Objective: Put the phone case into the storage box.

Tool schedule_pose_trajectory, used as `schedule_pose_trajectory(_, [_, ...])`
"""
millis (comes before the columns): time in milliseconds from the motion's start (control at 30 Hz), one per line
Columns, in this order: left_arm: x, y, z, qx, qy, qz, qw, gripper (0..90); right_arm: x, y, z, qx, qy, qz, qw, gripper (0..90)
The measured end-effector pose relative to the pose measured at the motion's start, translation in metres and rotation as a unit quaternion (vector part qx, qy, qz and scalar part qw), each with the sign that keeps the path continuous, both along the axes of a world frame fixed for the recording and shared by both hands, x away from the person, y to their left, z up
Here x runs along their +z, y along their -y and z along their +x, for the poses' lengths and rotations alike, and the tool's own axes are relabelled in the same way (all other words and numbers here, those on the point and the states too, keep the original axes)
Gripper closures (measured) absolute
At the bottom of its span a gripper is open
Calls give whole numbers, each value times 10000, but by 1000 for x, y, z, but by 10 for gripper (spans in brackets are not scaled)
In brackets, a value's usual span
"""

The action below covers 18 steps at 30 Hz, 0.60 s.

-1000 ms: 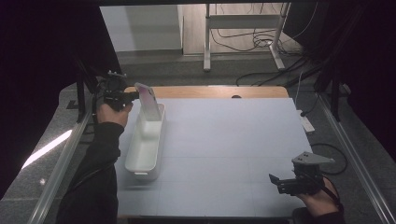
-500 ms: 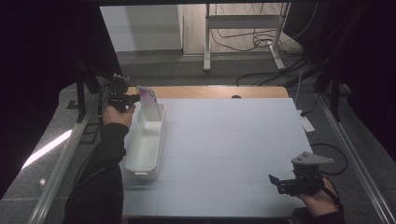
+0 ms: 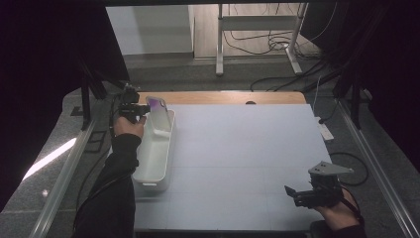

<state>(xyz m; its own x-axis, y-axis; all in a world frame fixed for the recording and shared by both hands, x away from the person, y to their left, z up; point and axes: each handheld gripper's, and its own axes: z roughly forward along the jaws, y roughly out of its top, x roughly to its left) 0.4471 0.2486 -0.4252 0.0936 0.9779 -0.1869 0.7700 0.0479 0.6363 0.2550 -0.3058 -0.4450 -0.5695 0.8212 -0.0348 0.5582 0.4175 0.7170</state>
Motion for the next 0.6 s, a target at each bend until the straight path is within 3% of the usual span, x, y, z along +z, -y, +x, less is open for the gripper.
schedule_pose_trajectory(600, [-17,6,6,19,-174,117,9998,881,0,-1,0,42,-12,-24,10000,0])
